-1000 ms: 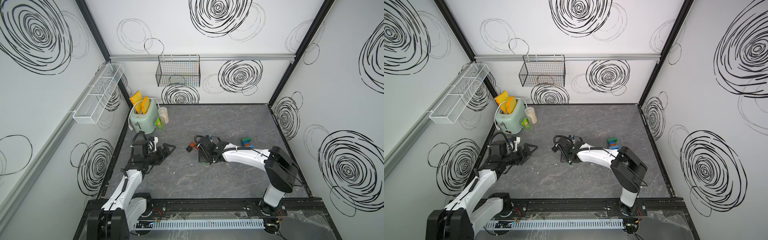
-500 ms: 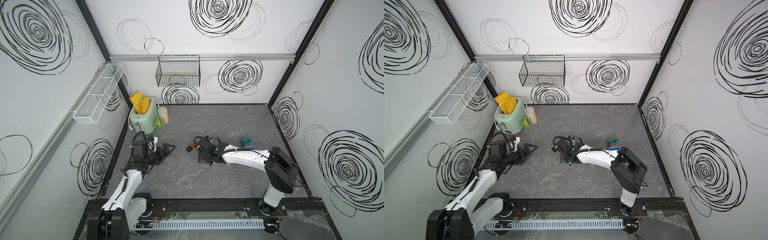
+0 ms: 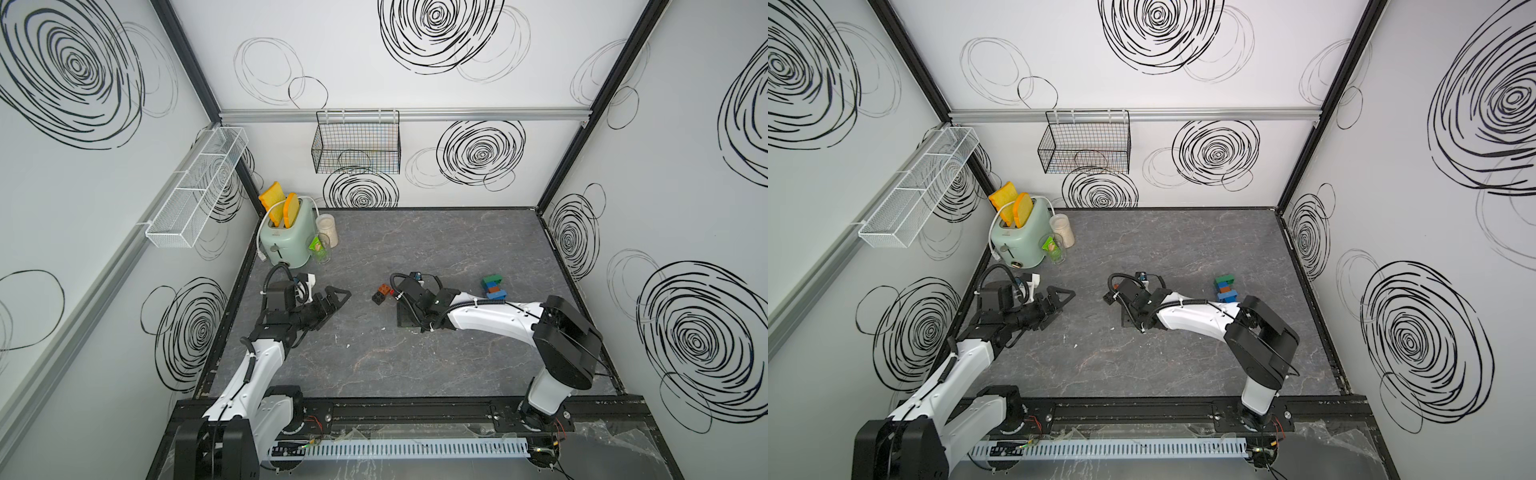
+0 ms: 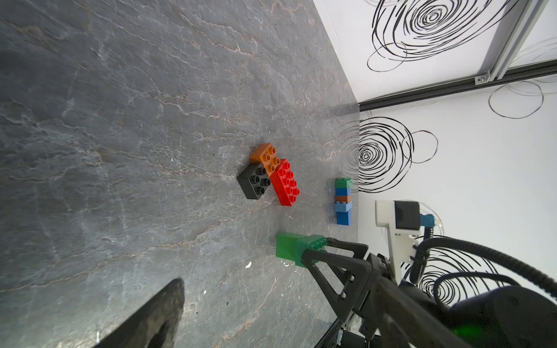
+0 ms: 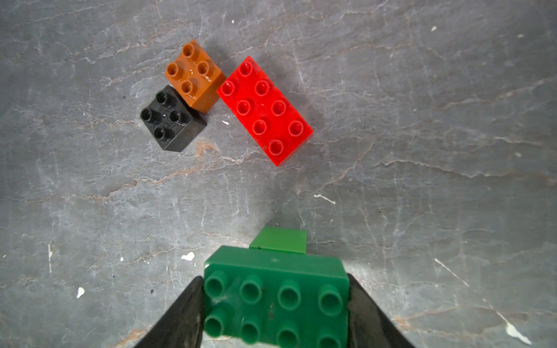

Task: Assemble the letter f with lego
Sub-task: Assemble the lego brick with the lego brick.

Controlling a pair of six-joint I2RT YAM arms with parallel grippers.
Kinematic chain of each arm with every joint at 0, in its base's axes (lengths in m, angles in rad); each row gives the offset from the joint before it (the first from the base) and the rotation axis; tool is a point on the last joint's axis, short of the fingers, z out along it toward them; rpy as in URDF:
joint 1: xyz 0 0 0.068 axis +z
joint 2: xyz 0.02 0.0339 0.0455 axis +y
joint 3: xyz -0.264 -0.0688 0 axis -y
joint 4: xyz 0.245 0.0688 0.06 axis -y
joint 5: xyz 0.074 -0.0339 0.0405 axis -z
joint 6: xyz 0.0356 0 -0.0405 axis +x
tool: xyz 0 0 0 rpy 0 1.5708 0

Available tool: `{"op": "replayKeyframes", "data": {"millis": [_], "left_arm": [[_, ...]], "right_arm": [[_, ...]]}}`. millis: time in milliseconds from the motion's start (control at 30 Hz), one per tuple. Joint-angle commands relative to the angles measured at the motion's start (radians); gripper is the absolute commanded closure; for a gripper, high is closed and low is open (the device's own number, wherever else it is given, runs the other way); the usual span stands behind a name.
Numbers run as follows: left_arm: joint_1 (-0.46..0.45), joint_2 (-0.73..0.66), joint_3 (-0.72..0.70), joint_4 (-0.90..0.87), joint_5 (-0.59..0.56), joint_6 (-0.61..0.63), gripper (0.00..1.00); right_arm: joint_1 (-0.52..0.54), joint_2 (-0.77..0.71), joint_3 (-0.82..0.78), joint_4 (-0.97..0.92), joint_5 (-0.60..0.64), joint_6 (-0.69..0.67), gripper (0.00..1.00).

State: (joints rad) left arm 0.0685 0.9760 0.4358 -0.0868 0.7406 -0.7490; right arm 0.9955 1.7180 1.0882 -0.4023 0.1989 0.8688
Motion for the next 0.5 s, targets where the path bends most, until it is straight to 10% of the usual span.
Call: {"op": "replayKeyframes", "data": {"millis": [0,467], "left_arm": [[0.01,-0.005,-0.008,0.043,0.002,-0.007,0.01],[0.011,-0.005,-0.008,0.043,0.002,-0.006,0.01]], "right_arm": [[0.005,0.075,-0.076,-0.077,-0.129,-0.014,0.48],[-0.005,0.133,-0.057,-0.127,-0.117,-0.043,0.47]]}}
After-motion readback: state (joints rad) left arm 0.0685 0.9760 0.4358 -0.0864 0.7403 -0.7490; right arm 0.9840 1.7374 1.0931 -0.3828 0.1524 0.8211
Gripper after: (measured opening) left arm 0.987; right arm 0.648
